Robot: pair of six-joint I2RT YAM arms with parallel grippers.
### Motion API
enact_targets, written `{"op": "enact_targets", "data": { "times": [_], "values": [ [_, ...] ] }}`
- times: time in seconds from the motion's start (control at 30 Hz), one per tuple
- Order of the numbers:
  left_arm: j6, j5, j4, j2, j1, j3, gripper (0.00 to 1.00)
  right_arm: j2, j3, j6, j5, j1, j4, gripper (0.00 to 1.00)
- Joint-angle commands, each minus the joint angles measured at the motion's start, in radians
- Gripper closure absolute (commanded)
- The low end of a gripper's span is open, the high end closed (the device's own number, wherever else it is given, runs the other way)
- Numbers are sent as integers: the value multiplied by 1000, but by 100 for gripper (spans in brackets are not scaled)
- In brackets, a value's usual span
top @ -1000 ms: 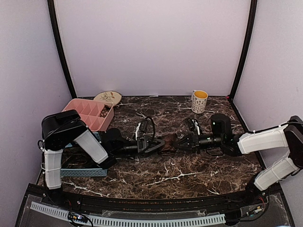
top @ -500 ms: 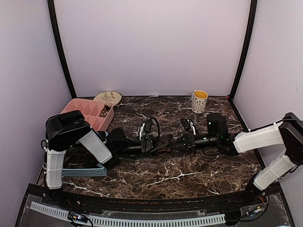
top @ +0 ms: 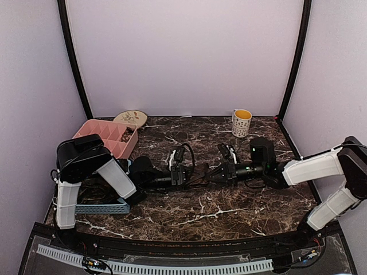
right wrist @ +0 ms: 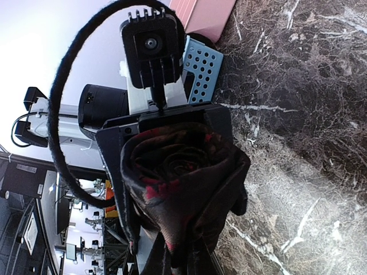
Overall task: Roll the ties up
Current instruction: Pass from the right arm to the left
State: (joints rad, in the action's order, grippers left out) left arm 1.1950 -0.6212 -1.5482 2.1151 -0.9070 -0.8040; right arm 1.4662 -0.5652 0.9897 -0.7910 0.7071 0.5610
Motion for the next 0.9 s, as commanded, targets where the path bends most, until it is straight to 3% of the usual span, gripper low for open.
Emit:
{"op": "enact_targets", "data": {
  "times": [0.0,0.23,0.37,0.53,0.67,0.73,0.83,0.87],
  "values": [
    [-1,-27,-77,-3,-7,-27,47,8,-27,-4,1,8,31,100],
    [2,-16,-95,-3,-7,-18,58,8,-30,-16,7,6,-3,100],
    [-2,-11,-95,-4,-7,-12,60,4,-33,-29,14,5,-29,92],
    [-30,-2,-53,-42,29,24,62,-30,-27,-75,41,-21,-126,48],
    [-126,-11,129,-167,91,76,64,-100,-16,-120,69,-86,-219,15],
    [-191,-23,304,-247,133,86,66,-131,-16,-142,87,-117,-267,4],
    [-325,-21,606,-385,211,60,68,-147,-25,-172,92,-143,-320,1],
    [-383,-7,792,-438,239,45,68,-149,-30,-179,94,-145,-334,0]
  ]
}}
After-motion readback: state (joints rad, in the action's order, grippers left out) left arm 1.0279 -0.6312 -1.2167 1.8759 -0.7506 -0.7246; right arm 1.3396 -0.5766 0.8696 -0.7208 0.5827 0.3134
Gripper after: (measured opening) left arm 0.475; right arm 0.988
